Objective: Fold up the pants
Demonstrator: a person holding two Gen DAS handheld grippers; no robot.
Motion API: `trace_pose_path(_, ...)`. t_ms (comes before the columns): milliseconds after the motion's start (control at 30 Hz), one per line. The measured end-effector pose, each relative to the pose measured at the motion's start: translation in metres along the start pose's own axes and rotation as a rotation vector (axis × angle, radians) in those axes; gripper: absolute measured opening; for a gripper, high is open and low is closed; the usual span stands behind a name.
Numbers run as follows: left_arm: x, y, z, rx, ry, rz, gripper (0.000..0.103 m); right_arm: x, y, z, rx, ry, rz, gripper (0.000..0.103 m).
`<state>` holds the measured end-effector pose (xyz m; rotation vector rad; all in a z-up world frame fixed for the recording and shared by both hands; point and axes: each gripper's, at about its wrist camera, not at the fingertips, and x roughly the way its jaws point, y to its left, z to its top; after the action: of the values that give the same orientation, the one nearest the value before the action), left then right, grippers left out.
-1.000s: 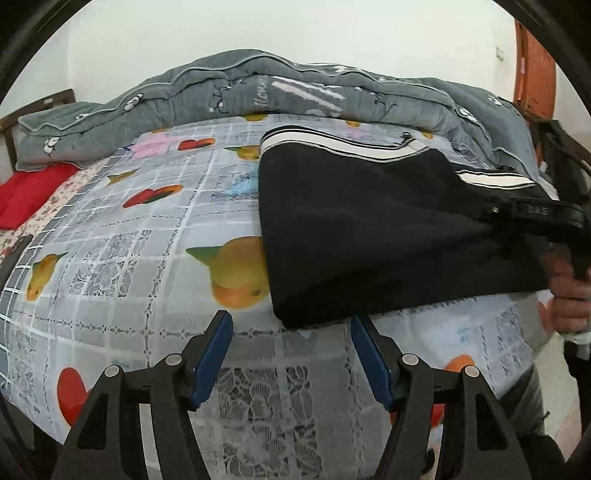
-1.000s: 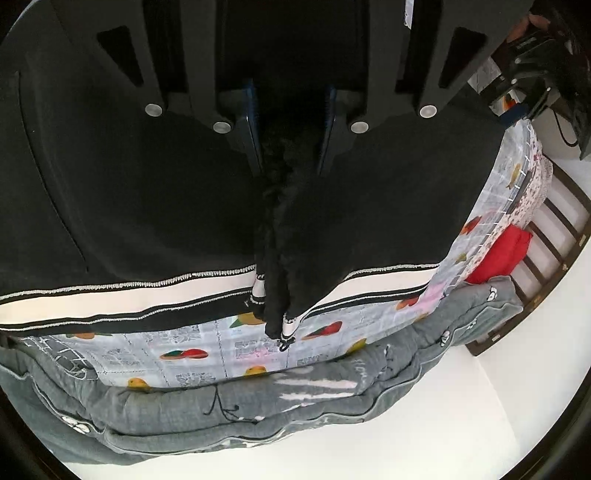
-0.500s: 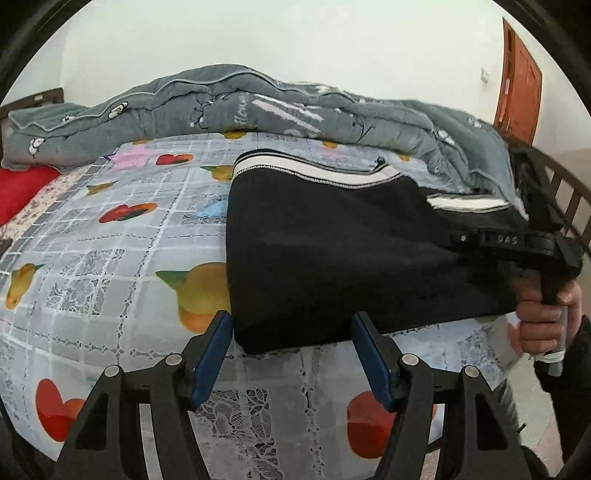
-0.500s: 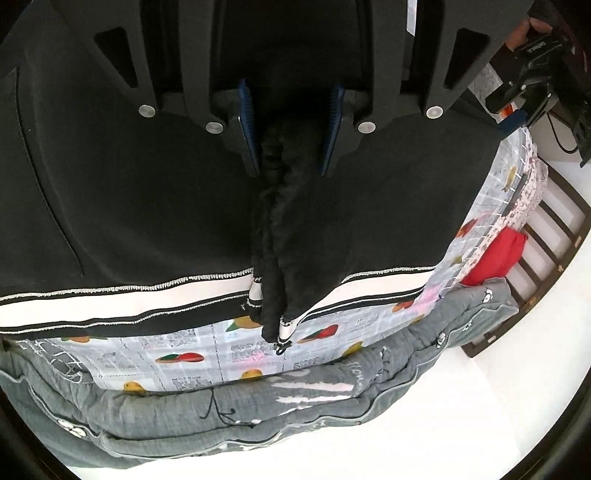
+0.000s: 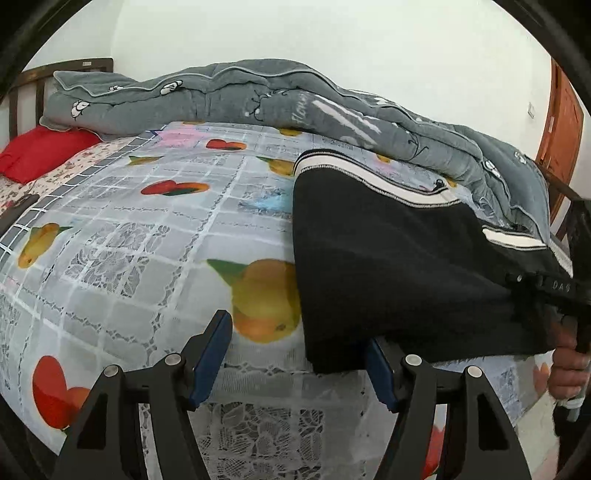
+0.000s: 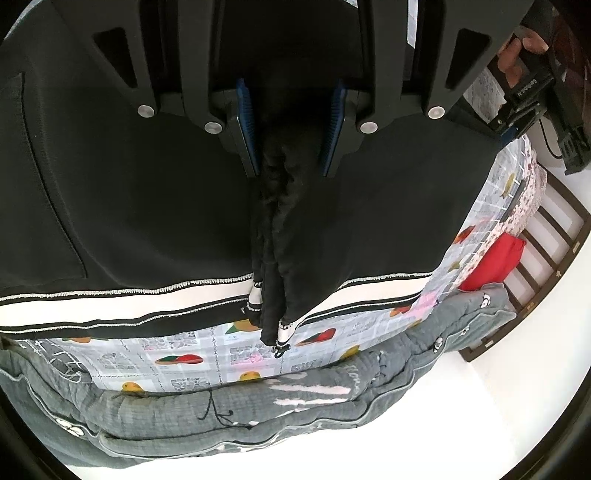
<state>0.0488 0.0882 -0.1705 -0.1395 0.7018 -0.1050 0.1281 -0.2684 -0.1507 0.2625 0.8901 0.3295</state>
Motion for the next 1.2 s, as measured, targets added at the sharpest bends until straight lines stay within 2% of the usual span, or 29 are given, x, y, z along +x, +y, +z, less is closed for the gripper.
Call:
trace_pose_path(33,0.001,-0.002,-0.001,0.009,-0.002,0.012,0.067,0.001,0.000,0.001,0.002,0.003,-0.003,0.035)
trace_pose_path(100,0.003,-0.006,0.000,0.008,-0.009,0.021,0.067,0.003,0.001,0.003,0.001,0.011,0.005,0.044)
trace_pose_path(167,0.005,-0.007,0.002,-0.011,-0.005,0.018,0.067,0.007,0.004,0.007,0.000,0.010,0.015,0.048)
trace_pose_path(233,0.006,-0.006,0.004,-0.019,0.000,0.017,0.067,0.014,0.006,0.012,0.000,0.007,0.002,0.049)
trace_pose_path(267,0.006,-0.006,0.005,-0.014,0.004,0.016,0.067,0.017,0.008,0.014,-0.004,0.003,-0.013,0.046)
trace_pose_path(300,0.006,-0.006,0.005,-0.011,0.006,0.017,0.067,0.019,0.010,0.016,-0.013,-0.003,-0.032,0.025)
trace_pose_path(367,0.006,-0.005,0.004,-0.007,0.008,0.021,0.067,0.020,0.013,0.016,-0.043,-0.005,-0.034,0.022)
trace_pose_path(467,0.003,-0.003,0.004,-0.012,0.009,0.019,0.067,-0.005,0.003,0.013,-0.028,-0.048,0.038,0.018)
trace_pose_path(533,0.001,-0.001,0.002,-0.015,0.009,0.012,0.069,-0.029,-0.004,0.006,0.000,-0.100,0.092,0.018)
trace_pose_path(600,-0.001,-0.001,0.000,-0.007,0.010,0.004,0.069,-0.040,-0.007,-0.002,-0.006,-0.127,0.083,0.018)
trace_pose_path(733,0.001,-0.003,0.000,0.016,0.021,0.017,0.069,-0.010,-0.011,-0.013,-0.024,-0.038,0.002,0.022)
trace_pose_path(867,-0.005,0.000,-0.002,0.013,0.026,0.022,0.069,-0.029,-0.010,-0.014,-0.045,-0.055,-0.022,0.028)
trace_pose_path(1000,-0.013,0.010,-0.010,0.002,0.019,0.013,0.071,-0.060,-0.010,-0.027,-0.097,-0.116,-0.040,0.029)
trace_pose_path(1100,-0.021,0.016,-0.015,-0.037,0.018,0.025,0.071,-0.052,-0.014,-0.039,-0.131,-0.099,-0.058,0.029)
trace_pose_path(1200,-0.032,0.019,-0.018,-0.046,0.002,0.078,0.069,-0.046,-0.025,-0.046,-0.065,-0.099,-0.025,0.029)
